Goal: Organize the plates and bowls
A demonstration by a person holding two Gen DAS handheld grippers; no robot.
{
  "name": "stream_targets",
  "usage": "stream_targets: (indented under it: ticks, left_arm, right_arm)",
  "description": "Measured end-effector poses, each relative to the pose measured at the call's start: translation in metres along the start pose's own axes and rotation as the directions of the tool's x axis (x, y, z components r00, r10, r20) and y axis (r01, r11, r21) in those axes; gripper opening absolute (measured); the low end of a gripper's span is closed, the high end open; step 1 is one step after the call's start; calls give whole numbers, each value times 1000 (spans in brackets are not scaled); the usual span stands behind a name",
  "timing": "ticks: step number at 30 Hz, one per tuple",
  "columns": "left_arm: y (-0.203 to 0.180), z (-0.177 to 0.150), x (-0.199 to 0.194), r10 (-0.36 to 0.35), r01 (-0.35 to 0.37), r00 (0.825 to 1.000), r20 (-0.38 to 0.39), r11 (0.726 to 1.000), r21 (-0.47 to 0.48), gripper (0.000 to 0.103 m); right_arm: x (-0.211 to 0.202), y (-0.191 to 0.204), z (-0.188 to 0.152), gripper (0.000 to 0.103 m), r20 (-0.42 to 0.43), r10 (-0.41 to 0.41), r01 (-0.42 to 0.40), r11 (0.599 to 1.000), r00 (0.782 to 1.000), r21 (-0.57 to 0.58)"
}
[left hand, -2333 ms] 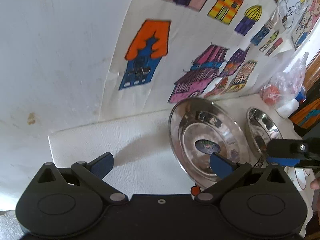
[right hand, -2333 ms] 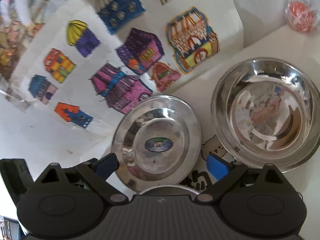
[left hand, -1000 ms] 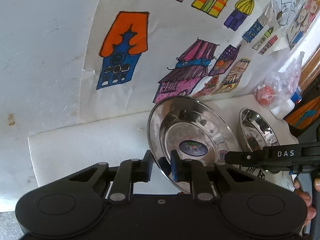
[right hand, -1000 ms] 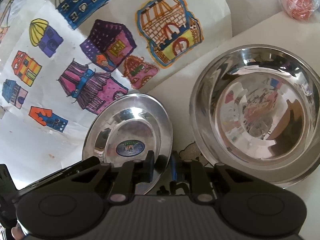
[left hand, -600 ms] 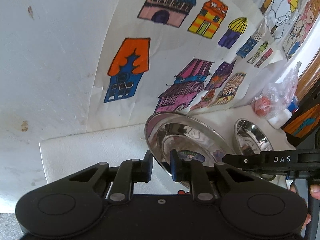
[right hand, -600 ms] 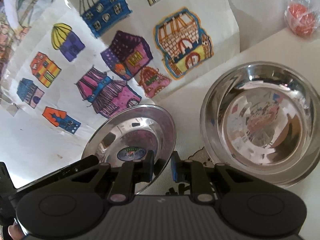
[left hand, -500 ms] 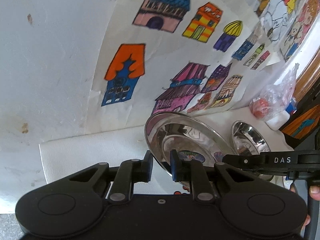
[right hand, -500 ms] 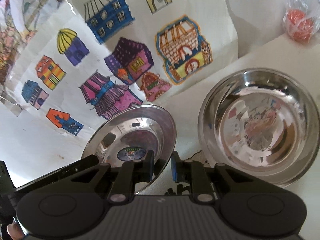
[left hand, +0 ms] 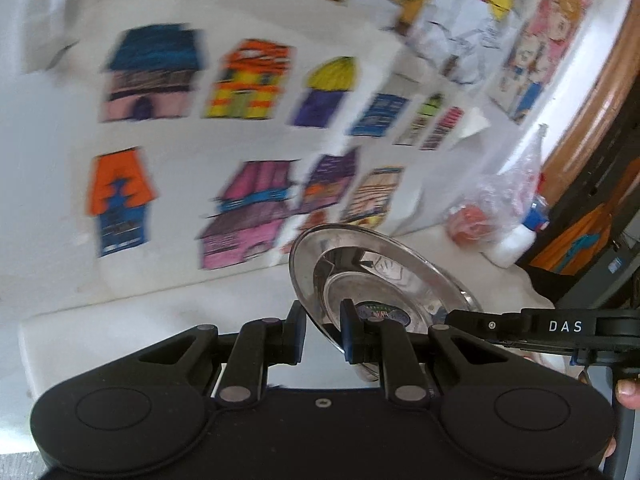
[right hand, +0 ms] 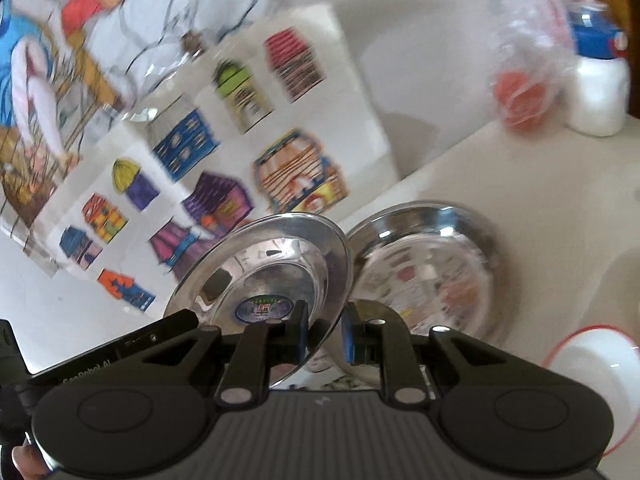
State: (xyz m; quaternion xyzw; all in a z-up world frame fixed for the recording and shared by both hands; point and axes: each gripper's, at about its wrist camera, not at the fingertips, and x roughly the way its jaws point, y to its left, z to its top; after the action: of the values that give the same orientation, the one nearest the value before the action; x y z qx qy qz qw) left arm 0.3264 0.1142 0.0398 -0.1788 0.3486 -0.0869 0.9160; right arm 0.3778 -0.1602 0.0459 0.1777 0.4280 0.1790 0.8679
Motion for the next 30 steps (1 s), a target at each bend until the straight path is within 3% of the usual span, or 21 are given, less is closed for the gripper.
stream_targets:
  ticks: [14, 24, 30]
  left_arm:
    - [-82, 1, 57, -60, 66, 996, -66, 993, 93, 19]
    - [-96, -4, 84, -37, 50, 994, -105, 992, 115, 19]
    - [-95, -5, 96, 14, 3, 993, -119, 990, 143, 20]
  right_arm:
    - [-17, -82, -1, 20, 29, -46, 43, 993, 999, 111]
    - [-7, -90, -4, 21, 31, -76, 74, 995, 997, 64]
    - [3, -81, -4, 22, 39, -97, 97, 995, 994, 10]
